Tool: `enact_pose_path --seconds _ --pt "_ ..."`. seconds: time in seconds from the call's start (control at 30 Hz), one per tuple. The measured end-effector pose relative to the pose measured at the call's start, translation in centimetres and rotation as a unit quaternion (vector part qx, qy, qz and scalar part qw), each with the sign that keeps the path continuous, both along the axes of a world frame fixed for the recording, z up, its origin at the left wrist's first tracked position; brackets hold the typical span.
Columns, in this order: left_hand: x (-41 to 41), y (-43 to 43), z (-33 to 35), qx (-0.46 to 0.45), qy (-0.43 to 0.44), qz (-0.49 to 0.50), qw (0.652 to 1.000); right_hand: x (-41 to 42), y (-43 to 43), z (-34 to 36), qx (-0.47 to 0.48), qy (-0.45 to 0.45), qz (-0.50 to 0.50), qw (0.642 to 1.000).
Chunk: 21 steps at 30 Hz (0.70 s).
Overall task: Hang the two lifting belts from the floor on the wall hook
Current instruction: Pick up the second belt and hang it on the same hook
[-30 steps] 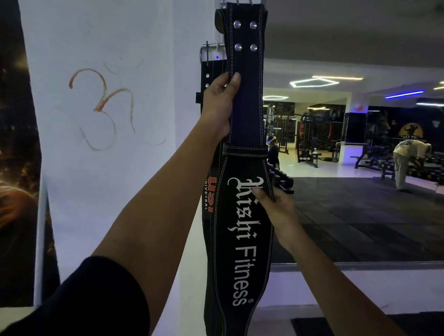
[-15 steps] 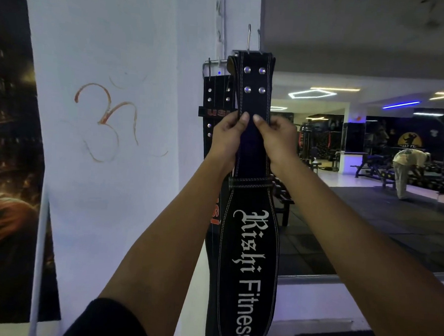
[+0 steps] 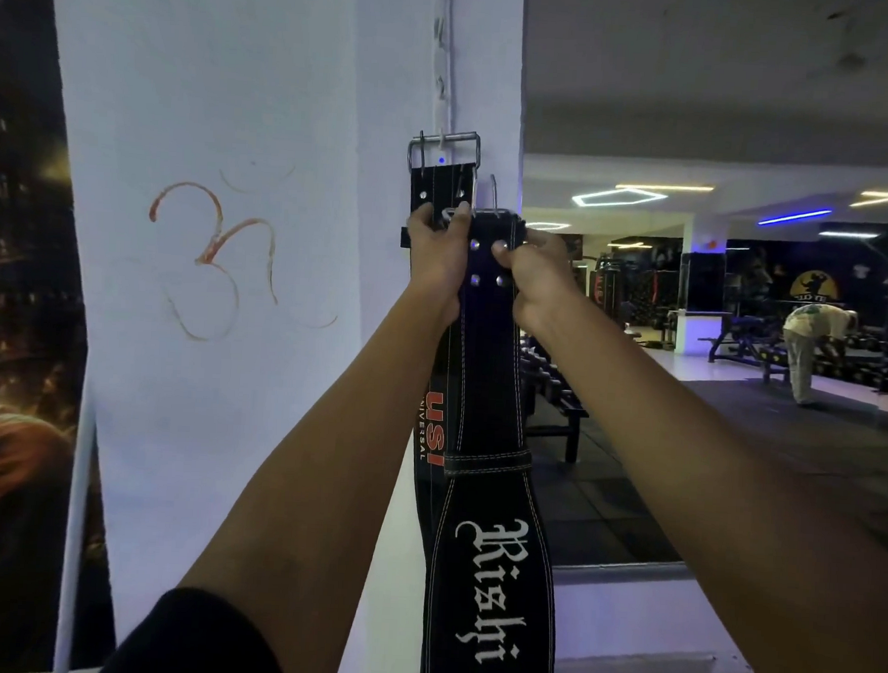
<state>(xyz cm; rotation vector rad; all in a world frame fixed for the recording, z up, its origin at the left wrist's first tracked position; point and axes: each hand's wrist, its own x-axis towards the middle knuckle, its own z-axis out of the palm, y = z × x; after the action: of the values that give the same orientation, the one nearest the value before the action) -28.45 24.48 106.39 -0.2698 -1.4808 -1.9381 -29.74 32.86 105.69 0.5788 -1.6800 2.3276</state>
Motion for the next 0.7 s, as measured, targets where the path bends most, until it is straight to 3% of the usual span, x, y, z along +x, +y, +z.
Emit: enact_pose_path --seconds 0.17,0.37,0.57,0.7 --pt "-0.4 -0.7 -0.2 0.003 -0.011 0.015 1.0 0.0 -0.6 0.1 0.002 -0.004 0.035 0.999" --pt "-1.5 -1.9 -0.2 0.014 -0.001 0.021 1.0 -0.7 -2.5 1.1 0.009 -0.001 -0.038 0.999" --pt "-3.9 -2.9 -0.3 0.0 0.018 0.033 0.999 -2.6 -3.6 2.2 -0.038 0.029 -0.105 0.993" --pt "-5.9 -3.8 0.0 -0.014 0.025 0.021 0.999 -4.6 -4.8 2.4 -0.093 0.041 -0.096 0.99"
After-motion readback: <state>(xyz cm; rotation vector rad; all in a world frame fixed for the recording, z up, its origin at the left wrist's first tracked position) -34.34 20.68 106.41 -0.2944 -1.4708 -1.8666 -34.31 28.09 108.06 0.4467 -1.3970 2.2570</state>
